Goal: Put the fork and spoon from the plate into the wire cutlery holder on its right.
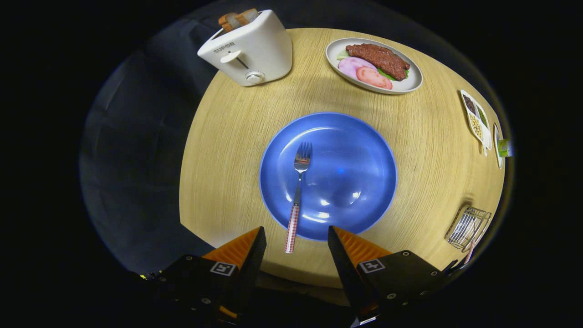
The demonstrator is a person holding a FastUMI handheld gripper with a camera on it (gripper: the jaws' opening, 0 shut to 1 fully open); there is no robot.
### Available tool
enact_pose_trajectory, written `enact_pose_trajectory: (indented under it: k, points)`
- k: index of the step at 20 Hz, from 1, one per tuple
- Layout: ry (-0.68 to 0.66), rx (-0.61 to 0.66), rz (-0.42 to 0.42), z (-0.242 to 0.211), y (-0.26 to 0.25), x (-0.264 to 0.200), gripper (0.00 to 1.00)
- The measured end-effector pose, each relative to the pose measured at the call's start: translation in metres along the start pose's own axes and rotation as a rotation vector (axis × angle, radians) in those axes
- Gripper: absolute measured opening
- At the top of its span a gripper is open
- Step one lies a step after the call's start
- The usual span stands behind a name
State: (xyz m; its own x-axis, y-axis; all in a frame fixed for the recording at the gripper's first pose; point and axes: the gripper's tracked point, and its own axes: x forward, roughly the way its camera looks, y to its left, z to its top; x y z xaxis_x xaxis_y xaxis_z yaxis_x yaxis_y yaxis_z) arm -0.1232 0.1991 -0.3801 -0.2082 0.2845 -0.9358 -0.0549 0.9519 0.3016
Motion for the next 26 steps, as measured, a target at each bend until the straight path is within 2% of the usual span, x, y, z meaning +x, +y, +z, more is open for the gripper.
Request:
enact_pose_trajectory:
  k: [6,9,11,12,16,22,26]
  points:
    - [-0.003,0.039,-0.082,0.005,-0.008,0.031,0.71]
    - [0.009,0.07,-0.106,0.001,-0.009,0.047,0.62]
    - [0.025,0.088,-0.112,-0.004,-0.007,0.052,0.49]
    - [0.031,0.085,-0.115,-0.007,-0.007,0.054,0.37]
    - [0.025,0.064,-0.138,-0.007,-0.008,0.058,0.16]
    - [0.015,0.037,-0.133,-0.004,-0.016,0.054,0.08]
    - [0.004,0.067,-0.076,-0.012,-0.036,0.012,0.08]
